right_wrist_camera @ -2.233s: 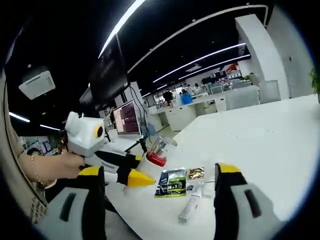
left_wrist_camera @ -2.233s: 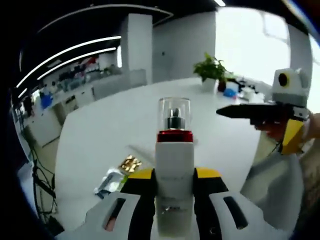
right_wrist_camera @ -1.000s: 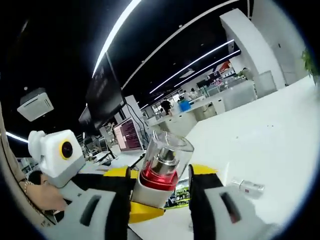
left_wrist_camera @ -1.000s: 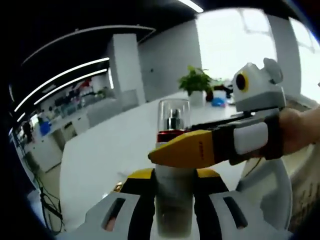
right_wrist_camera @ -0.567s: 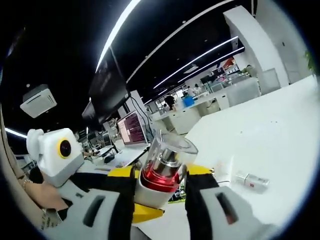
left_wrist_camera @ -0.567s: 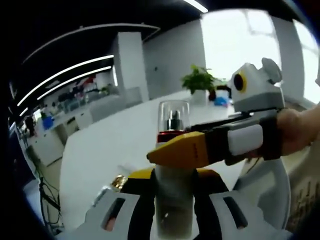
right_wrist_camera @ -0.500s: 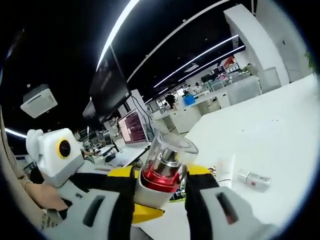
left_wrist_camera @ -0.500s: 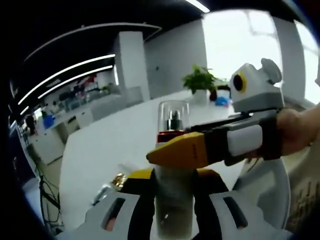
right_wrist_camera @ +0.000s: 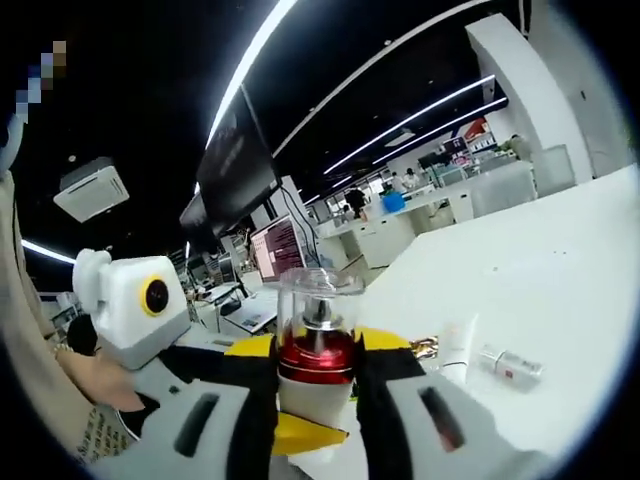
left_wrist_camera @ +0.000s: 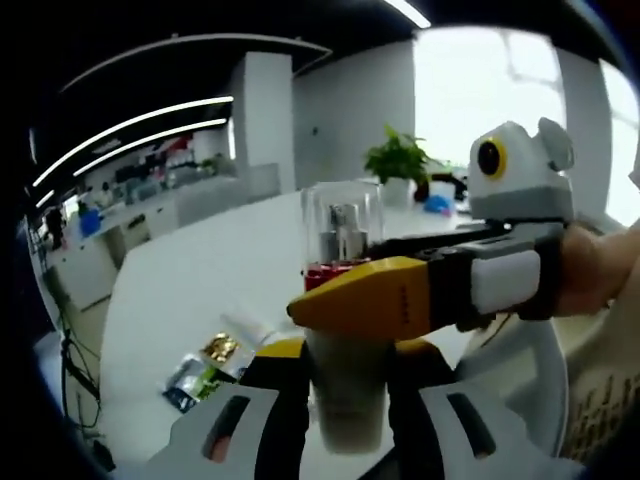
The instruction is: Arrange the skincare products in the storage area until every visible bottle or jar stands upright without overlapping.
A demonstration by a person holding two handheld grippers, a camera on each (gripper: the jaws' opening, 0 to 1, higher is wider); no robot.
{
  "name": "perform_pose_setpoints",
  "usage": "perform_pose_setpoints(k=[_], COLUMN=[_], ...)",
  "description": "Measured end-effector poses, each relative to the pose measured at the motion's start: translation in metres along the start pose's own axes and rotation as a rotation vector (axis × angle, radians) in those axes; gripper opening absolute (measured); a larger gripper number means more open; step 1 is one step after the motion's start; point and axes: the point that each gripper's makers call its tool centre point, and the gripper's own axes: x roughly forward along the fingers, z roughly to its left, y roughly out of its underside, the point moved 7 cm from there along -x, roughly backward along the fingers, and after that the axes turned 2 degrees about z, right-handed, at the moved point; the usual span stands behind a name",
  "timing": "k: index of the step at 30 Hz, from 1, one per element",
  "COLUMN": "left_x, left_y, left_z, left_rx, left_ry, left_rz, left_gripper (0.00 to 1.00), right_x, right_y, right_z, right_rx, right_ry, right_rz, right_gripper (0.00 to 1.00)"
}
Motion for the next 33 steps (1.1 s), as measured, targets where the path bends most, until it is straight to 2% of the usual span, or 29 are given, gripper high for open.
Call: perform_pose_setpoints(k=[5, 13, 19, 25, 33], left_x=[0.008, 0.022, 0.033, 0.043, 0.055], left_y=[0.001, 0.008, 0.019, 0.035, 0.050], left_z=[-0.005, -0.012, -0.021, -0.029, -0.034], left_rx=[-0.016, -0.028, -0.042, -0.043, -0.013], left_ry=[0.038, 0.103, 0.180, 0.243, 0.317], left_rz=[0.007, 0.025, 0.053, 0.093, 0.140], left_gripper=[0.25, 0.26, 0.26, 0.26, 0.26], right_x=[-0.006, -0.013, -0.021, -0.028, -0.031], right_y=[0.002, 0.008, 0.020, 0.037, 0.054], right_z=[-0.004, -0.013, -0.017, -0.022, -0.031], right_rx=[-0.027, -0.138, -0.209, -0.224, -0.265], right_ry=[0.009, 0.011, -0.003, -0.006, -0.055], right_rz=[0.018, 0.087, 0.164, 0.220, 0.300], right_gripper=[0.28, 0.28, 0.27, 0.27, 0.27])
